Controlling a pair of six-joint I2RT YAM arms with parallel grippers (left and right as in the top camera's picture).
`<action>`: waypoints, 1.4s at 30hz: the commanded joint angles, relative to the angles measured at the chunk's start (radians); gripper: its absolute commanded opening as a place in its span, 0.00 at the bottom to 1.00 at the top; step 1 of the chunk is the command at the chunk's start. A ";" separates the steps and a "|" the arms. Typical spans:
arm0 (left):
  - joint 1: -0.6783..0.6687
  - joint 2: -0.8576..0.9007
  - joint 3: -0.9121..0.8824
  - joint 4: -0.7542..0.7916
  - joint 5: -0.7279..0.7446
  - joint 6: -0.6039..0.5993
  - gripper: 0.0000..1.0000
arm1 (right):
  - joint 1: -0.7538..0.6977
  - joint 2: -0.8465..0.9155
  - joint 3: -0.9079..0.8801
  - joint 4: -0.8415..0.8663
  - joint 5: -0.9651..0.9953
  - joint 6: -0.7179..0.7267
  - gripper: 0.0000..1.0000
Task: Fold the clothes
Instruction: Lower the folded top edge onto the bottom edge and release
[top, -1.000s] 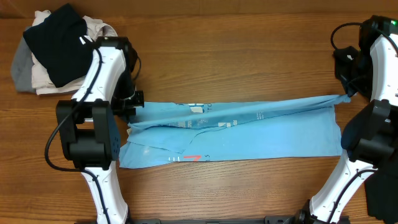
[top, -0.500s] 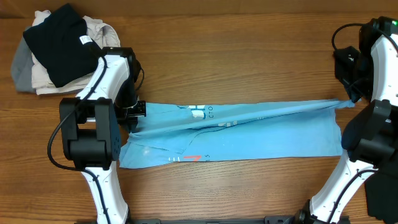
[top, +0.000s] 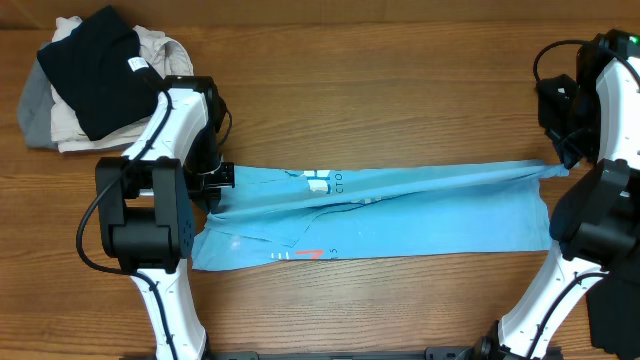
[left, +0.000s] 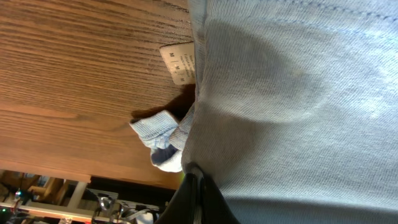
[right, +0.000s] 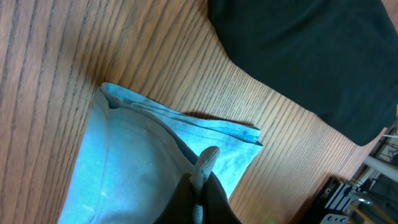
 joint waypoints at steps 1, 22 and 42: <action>0.000 -0.008 -0.006 0.000 -0.039 0.024 0.04 | -0.020 -0.044 -0.003 0.003 0.023 0.006 0.04; 0.001 -0.008 -0.007 0.031 -0.039 0.024 0.04 | -0.057 -0.114 -0.119 0.005 0.063 0.005 0.04; 0.002 -0.008 0.005 0.037 -0.039 0.032 0.41 | -0.061 -0.114 -0.144 0.053 0.050 0.004 0.87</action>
